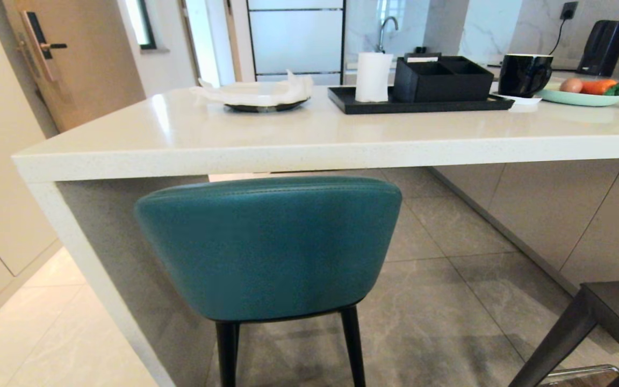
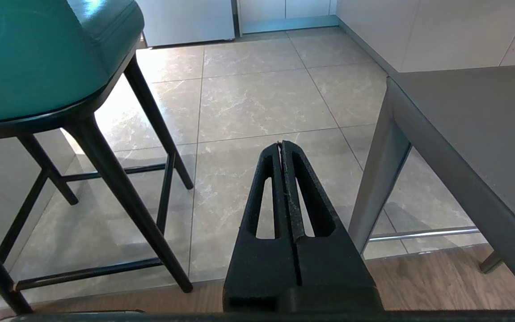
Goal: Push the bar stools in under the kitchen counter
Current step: Pull the blue chair out from under the dining table
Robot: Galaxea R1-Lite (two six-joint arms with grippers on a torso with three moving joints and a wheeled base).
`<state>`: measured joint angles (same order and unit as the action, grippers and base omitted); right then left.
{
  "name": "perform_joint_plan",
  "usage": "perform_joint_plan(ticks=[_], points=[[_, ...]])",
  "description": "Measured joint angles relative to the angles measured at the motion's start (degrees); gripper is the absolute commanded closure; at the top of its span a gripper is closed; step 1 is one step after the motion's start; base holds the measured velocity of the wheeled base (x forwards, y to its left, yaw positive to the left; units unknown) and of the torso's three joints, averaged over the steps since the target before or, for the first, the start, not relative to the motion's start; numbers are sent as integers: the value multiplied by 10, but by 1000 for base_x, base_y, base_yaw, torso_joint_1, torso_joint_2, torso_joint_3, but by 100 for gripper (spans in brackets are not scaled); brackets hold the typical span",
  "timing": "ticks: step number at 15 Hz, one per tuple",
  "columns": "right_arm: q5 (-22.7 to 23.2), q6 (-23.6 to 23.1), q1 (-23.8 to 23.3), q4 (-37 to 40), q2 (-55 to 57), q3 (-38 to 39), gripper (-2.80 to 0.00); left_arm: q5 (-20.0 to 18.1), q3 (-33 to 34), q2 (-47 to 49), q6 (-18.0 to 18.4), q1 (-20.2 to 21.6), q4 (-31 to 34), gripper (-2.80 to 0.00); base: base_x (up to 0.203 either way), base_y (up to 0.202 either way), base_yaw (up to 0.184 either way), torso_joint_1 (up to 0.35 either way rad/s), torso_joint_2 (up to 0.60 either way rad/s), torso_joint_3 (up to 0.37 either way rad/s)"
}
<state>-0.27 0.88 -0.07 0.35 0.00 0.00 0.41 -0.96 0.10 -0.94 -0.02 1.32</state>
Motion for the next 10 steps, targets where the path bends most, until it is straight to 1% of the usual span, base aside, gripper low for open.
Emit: perform_joint_plan(ticks=[1,10], points=[[0,0,0,0,0,0,-280,0,0,0,0,0,0,-280,0,0,0,0,0,0],[0,1,0,0,0,0,-280,0,0,0,0,0,0,-280,0,0,0,0,0,0]])
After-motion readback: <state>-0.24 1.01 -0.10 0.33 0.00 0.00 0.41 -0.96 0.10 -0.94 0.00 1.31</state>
